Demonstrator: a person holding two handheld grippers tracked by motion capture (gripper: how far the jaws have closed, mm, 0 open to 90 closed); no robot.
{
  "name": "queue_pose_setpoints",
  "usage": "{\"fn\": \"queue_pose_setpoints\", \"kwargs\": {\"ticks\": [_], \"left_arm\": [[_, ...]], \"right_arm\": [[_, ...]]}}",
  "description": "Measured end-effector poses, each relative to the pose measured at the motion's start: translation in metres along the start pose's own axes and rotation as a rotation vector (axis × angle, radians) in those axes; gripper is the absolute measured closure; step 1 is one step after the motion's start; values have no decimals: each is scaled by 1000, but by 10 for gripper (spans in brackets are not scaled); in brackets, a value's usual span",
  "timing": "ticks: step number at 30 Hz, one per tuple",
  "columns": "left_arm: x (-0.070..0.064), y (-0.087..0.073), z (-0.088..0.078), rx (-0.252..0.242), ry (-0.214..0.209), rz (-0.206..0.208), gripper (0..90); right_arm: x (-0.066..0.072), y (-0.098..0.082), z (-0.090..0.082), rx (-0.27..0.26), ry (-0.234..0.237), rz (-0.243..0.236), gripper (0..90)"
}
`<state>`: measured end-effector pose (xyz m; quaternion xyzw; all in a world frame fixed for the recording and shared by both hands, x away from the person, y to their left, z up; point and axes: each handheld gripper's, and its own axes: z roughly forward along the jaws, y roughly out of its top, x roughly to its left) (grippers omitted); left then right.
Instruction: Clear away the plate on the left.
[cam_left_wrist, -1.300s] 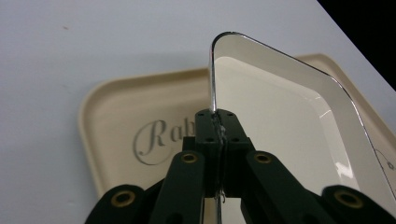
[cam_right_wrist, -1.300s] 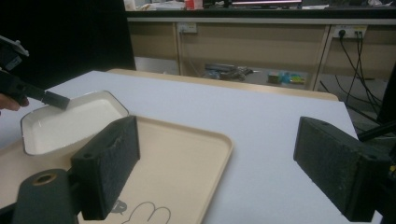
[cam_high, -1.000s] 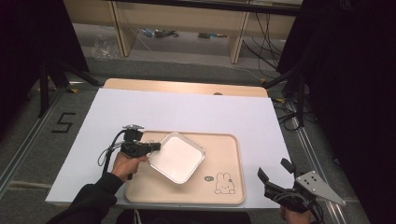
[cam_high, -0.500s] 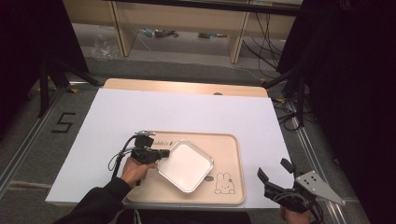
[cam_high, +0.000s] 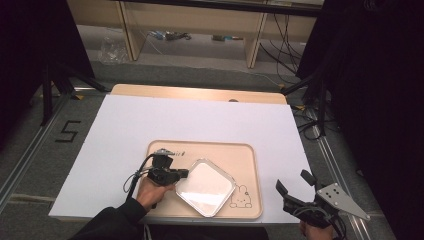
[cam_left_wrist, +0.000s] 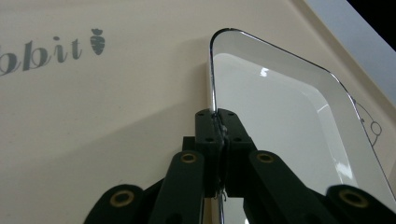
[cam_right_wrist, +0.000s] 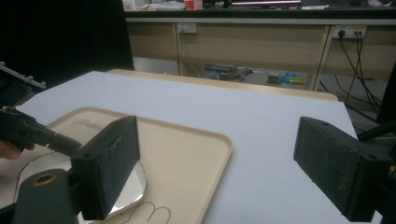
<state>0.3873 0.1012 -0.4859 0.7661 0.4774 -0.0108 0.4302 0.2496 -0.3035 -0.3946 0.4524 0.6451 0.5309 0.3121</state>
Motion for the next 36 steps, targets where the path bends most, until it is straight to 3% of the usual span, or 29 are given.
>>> {"fn": "queue_pose_setpoints", "kwargs": {"ticks": [2, 5, 9, 10, 12, 16, 18, 20, 21, 22, 23, 29, 32, 36], "left_arm": [[3, -4, -3, 16, 7, 0, 862], [5, -7, -6, 29, 20, 24, 849], [4, -12, -14, 54, 13, 13, 833], [4, -13, -15, 57, 9, 13, 828], [2, -17, -19, 77, 5, 17, 810], [-3, -24, -25, 95, 10, 38, 782], [-6, -26, -26, 89, 2, 16, 778], [-10, -29, -28, 94, 3, 26, 762], [-11, -30, -28, 102, 6, 38, 750], [-16, -33, -29, 102, 3, 40, 737], [-17, -34, -30, 111, 0, 44, 733], [-19, -37, -33, 107, -5, 36, 722], [-20, -38, -34, 102, -5, 36, 717], [-20, -39, -35, 102, -5, 39, 709]], "right_arm": [[-2, 0, 1, -16, -13, -37, 151], [-2, 0, 1, -12, -13, -31, 151], [-1, 0, 0, 3, -14, -31, 151], [1, 0, 1, 0, -4, -5, 151], [-1, 0, 1, -5, -15, -34, 151], [-2, 1, 0, 8, -19, -39, 151], [-1, 1, 0, 12, -17, -33, 151], [1, 0, 0, 18, -5, -6, 151], [-1, 0, 1, -8, -16, -34, 151], [1, 0, 1, 9, -6, -1, 151], [1, 0, 1, 8, -3, 1, 151], [0, 0, 2, 3, -7, -14, 151], [-2, 0, 2, -8, -19, -46, 151], [-1, 0, 3, -5, -14, -30, 151]]}}
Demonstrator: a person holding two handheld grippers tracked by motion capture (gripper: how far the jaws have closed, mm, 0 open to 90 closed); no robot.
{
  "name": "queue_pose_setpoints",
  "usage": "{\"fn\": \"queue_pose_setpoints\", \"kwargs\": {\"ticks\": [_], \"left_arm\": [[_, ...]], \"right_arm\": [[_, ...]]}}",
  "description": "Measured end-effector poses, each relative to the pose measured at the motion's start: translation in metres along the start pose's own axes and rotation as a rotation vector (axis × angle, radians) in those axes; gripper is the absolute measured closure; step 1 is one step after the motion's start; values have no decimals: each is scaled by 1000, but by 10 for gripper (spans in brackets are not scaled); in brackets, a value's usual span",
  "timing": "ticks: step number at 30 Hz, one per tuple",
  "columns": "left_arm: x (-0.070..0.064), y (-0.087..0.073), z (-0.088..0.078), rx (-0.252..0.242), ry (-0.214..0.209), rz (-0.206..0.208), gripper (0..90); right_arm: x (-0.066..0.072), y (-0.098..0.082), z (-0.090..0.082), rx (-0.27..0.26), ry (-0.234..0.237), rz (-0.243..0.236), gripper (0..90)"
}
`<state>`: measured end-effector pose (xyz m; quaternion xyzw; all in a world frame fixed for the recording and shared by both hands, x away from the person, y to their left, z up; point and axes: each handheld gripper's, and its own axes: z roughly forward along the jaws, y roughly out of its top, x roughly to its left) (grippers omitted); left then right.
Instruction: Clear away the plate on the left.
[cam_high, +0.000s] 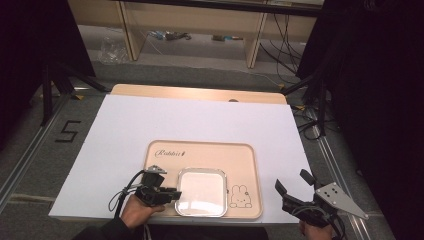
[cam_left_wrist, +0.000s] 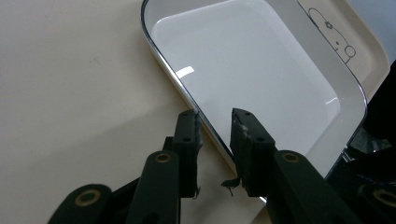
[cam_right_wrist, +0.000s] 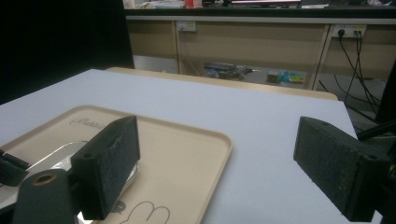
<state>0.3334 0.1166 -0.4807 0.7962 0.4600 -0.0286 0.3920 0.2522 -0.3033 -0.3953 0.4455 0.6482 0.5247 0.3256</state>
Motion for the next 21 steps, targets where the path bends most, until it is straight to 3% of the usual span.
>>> {"fn": "queue_pose_setpoints", "kwargs": {"ticks": [3, 4, 9, 11, 12, 13, 14, 16, 18, 21], "left_arm": [[0, 1, 0, 9, 2, 16, 659], [-1, 2, -3, -12, 4, 29, 643], [-2, 6, -13, -93, 8, 33, 534], [1, 9, -20, -117, 18, 26, 419], [2, 10, -23, -130, 25, 35, 403], [2, 10, -23, -130, 25, 35, 379], [5, 11, -27, -152, 55, 58, 359], [7, 11, -29, -160, 48, 54, 321], [11, 12, -33, -196, 63, 56, 297], [13, 13, -36, -219, 85, 65, 241]], "right_arm": [[0, 0, -1, 3, -3, -5, 151], [1, 0, 0, 13, 10, 12, 151], [0, 0, 0, 0, 1, 0, 151], [1, 0, 0, 11, 8, 23, 151], [-1, 0, 0, -1, -3, -10, 151], [0, 0, 0, -2, 0, -9, 151], [0, 0, 0, -8, -3, -17, 151], [0, 1, -2, 13, 0, -17, 151], [-2, 1, 0, -9, 0, -30, 151], [0, 0, -1, 0, 0, -10, 151]]}}
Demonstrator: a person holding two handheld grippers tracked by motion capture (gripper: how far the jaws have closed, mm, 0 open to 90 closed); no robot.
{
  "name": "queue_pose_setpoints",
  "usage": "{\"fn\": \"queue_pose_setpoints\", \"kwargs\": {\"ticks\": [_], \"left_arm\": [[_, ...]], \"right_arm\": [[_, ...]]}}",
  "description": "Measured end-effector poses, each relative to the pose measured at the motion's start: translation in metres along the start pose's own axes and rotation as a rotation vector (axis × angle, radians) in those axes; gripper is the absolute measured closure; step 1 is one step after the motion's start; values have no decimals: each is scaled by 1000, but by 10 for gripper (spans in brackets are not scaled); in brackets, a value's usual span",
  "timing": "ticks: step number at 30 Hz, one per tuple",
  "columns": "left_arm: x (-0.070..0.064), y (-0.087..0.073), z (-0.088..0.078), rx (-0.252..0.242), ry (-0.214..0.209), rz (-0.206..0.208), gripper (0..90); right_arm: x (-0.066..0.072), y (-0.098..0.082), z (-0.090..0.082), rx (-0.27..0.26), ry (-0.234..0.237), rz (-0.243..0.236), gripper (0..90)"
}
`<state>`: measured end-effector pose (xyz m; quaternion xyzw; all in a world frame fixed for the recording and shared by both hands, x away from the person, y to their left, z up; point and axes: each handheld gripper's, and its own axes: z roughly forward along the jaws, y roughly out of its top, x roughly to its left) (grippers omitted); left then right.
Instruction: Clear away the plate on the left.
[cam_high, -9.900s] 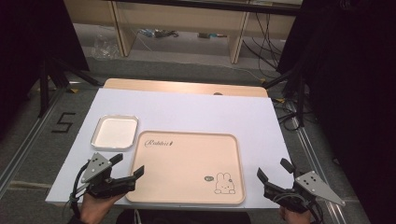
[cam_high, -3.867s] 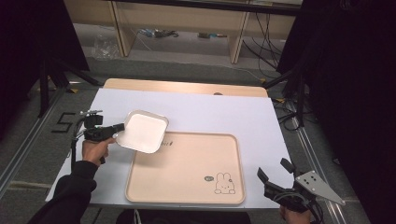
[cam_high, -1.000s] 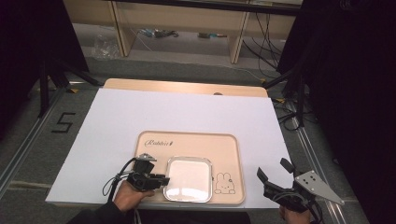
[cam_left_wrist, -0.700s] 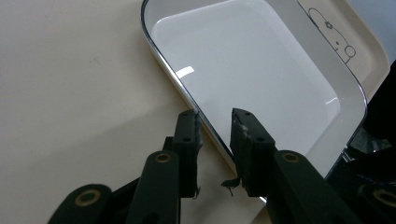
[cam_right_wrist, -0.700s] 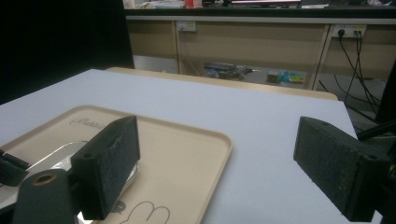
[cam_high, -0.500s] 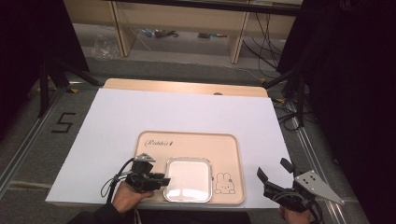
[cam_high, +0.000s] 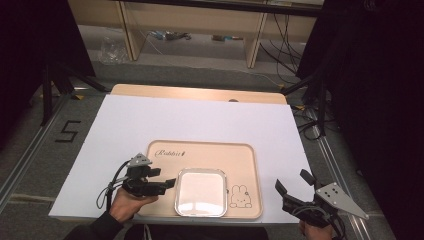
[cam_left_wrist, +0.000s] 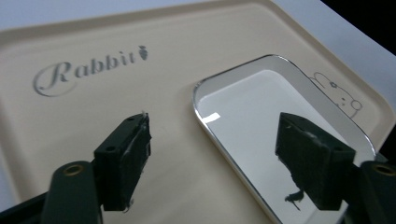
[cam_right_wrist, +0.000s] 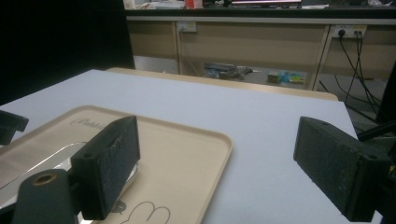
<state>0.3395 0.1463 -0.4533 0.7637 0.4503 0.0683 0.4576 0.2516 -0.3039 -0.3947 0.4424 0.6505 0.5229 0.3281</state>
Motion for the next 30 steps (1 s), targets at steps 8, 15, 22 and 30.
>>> {"fn": "queue_pose_setpoints", "kwargs": {"ticks": [8, 15, 22, 30], "left_arm": [[15, 3, -17, -101, 14, -20, 196], [21, 3, -28, -139, 74, -14, 163], [26, 4, -40, -188, 137, -18, 86], [33, -4, -56, -237, 198, -25, 25]], "right_arm": [[0, 0, 0, 2, 1, 10, 151], [0, 0, 0, -2, -2, 4, 151], [0, 0, 1, -8, 3, 17, 151], [0, -1, 1, -13, 2, 22, 151]]}}
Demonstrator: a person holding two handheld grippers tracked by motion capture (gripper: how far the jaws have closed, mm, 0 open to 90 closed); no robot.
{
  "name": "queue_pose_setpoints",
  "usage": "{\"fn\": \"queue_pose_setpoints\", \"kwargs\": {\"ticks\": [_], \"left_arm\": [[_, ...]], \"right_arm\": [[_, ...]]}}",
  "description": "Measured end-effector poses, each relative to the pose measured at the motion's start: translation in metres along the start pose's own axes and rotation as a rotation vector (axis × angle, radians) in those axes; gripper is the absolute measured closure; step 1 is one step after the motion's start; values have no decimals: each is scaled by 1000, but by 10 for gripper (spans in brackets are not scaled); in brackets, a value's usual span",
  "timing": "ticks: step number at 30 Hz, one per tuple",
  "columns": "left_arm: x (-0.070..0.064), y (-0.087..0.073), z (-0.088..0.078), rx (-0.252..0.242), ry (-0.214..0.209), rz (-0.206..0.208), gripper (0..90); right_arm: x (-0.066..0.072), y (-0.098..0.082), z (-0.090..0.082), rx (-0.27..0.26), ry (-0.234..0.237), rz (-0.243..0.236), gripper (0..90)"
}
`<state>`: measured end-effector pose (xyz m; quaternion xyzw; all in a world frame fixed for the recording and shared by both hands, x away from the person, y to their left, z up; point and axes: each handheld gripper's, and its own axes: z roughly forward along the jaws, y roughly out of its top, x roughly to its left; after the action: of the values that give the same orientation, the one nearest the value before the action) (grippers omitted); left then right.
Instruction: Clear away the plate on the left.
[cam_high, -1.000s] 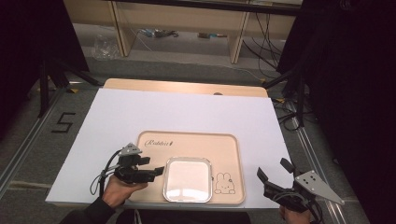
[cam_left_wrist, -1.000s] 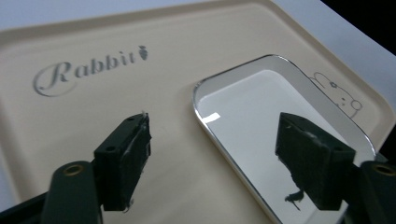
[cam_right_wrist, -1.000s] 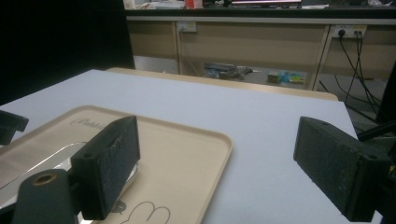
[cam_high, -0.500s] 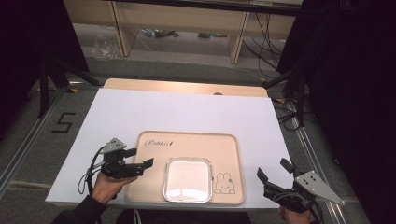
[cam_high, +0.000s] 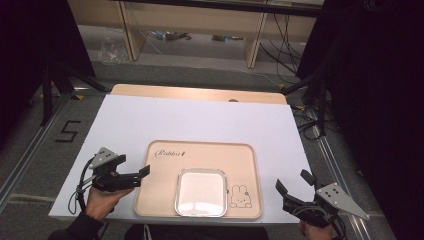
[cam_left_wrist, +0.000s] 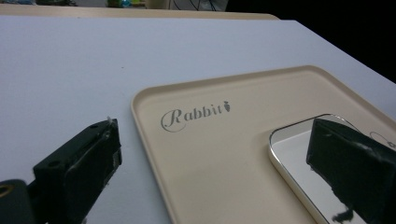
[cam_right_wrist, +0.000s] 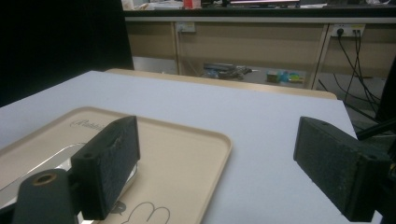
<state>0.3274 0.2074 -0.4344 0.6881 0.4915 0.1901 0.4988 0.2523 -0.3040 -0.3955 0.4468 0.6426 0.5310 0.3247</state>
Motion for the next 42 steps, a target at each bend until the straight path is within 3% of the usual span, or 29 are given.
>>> {"fn": "queue_pose_setpoints", "kwargs": {"ticks": [13, 24, 31, 35, 41, 42], "left_arm": [[0, -5, -12, -72, 15, 50, 13], [-7, -10, -22, -71, 22, 87, 13], [-7, -12, -30, -90, 7, 57, 16], [-9, -15, -36, -90, 20, 44, 23], [-14, -18, -44, -109, 17, 48, 23], [-14, -18, -45, -114, 16, 50, 23]], "right_arm": [[0, 0, -1, 7, -6, -5, 151], [0, 0, -1, 7, -8, -4, 151], [0, 0, -1, 9, -9, -11, 151], [1, 1, -2, 30, -4, -6, 151], [2, 1, -2, 28, 2, 5, 151], [0, 1, -3, 28, -7, -16, 151]]}}
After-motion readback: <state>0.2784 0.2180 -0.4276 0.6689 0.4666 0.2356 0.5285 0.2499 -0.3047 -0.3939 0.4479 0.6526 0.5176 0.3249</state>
